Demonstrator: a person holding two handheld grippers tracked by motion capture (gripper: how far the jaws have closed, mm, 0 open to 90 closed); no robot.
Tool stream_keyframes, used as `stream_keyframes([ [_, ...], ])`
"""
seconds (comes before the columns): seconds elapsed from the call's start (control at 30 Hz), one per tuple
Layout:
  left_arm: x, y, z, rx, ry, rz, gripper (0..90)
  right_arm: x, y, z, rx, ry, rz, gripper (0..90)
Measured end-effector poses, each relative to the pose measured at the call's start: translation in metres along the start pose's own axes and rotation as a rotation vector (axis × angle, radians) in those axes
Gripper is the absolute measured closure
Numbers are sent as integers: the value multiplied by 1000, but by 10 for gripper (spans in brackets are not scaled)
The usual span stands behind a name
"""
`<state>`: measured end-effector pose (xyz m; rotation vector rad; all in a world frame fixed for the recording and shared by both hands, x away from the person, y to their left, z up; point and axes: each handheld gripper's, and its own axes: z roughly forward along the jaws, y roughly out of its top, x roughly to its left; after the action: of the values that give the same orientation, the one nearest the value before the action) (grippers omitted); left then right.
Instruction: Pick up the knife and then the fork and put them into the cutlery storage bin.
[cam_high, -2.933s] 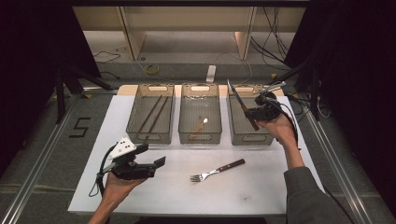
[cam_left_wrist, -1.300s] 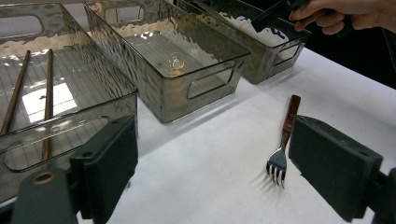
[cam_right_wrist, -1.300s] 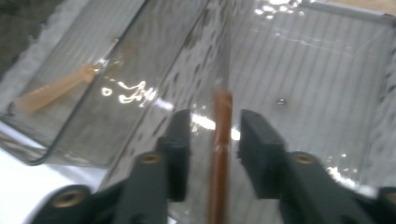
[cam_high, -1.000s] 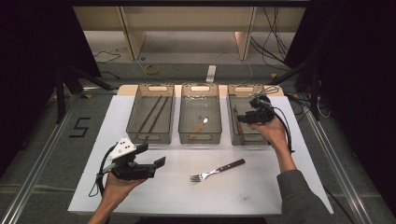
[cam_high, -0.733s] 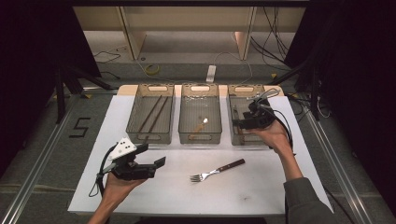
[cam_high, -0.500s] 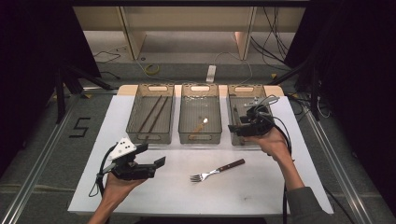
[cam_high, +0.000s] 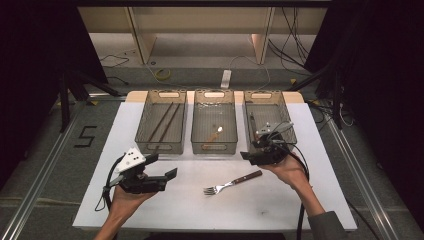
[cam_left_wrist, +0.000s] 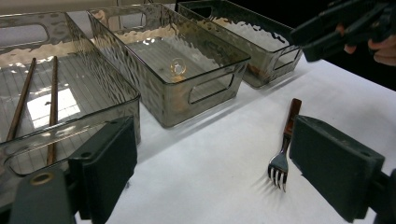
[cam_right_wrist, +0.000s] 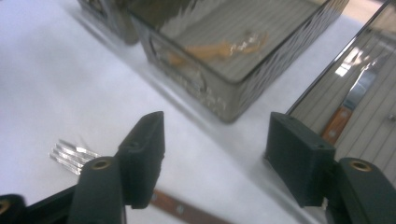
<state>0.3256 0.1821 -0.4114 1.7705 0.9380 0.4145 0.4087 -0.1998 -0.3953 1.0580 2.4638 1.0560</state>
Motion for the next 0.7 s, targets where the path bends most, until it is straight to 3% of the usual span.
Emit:
stream_keyframes([
  [0.27, 0, 0, 0, -1, 1, 2, 147, 0, -22, 18, 62, -1, -3, 601],
  [0.47, -1, 0, 0, -4, 0, 4, 147, -1, -29, 28, 121, -22, -16, 700],
  [0.7, -1, 0, 0, -2, 1, 4, 147, -3, -33, 31, 146, -45, -33, 785],
])
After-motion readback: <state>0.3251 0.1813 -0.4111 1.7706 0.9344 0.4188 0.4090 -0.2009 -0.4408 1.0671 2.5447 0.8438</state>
